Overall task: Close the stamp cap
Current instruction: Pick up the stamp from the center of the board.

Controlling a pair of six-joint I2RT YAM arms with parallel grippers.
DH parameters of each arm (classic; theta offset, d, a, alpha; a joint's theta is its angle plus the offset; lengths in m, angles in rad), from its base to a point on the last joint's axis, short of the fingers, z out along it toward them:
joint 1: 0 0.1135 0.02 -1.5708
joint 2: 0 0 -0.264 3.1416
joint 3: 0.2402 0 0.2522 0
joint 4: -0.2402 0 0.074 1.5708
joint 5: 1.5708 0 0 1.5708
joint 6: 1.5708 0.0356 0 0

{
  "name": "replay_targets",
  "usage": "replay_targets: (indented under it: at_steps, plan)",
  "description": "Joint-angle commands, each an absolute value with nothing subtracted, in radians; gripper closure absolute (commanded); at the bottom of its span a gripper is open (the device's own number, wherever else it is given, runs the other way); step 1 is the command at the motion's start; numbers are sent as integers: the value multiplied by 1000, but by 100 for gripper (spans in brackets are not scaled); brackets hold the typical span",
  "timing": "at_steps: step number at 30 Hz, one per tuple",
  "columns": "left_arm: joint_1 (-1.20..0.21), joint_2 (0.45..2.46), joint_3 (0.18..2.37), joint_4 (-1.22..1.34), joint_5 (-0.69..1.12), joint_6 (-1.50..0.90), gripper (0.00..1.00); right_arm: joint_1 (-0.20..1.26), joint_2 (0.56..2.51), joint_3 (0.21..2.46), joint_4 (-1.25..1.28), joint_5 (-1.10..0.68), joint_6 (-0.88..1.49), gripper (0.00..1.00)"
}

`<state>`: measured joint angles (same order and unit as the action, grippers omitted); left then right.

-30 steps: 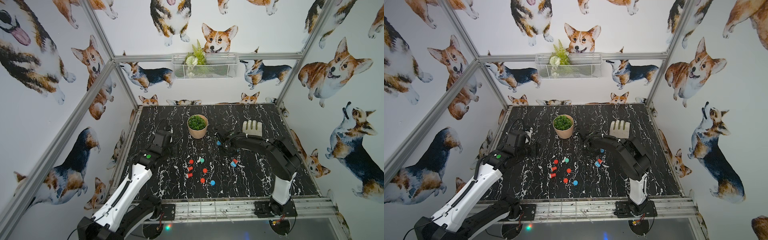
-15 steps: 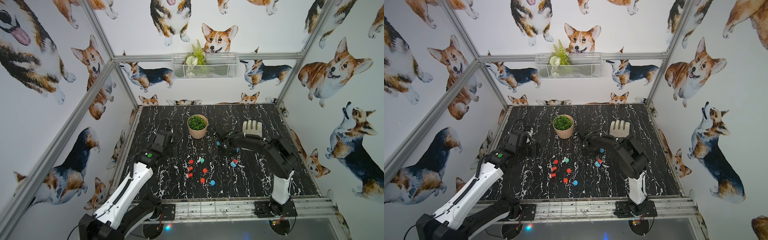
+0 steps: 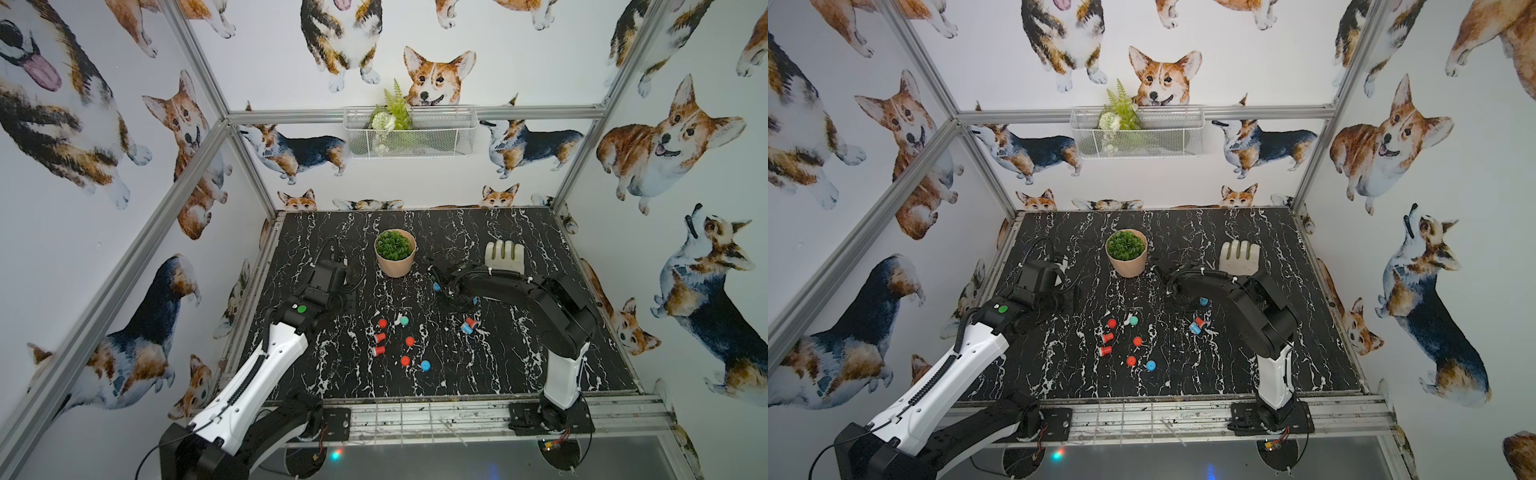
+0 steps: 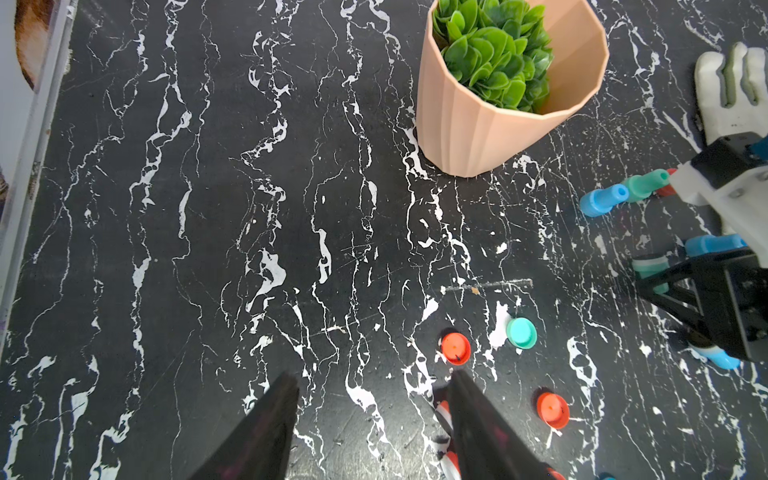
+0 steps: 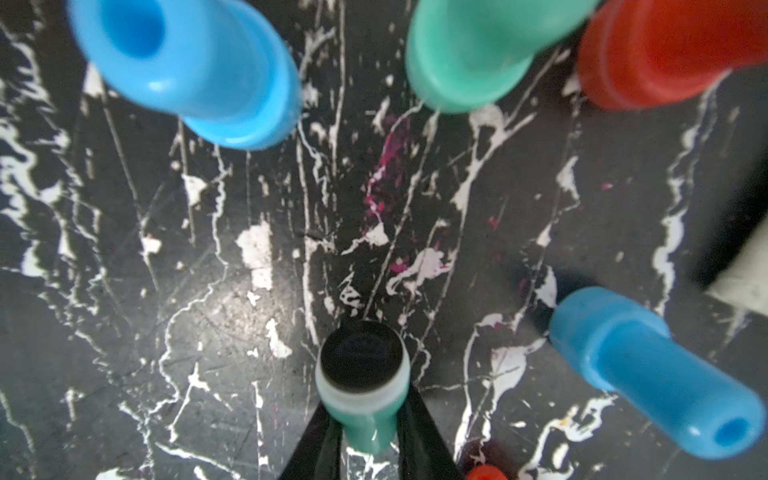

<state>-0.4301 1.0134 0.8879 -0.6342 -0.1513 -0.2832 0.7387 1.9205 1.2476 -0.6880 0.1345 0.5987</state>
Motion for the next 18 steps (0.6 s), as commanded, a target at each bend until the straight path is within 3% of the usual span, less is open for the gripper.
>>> replay_targets:
  at_steps: [1, 18]
  plan:
    - [-433, 1017, 894, -644, -161, -277, 39, 738, 1942, 1233, -613, 150, 589, 72]
    - [-441, 1009, 894, -649, -173, -279, 39, 738, 1965, 1247, -616, 149, 548, 77]
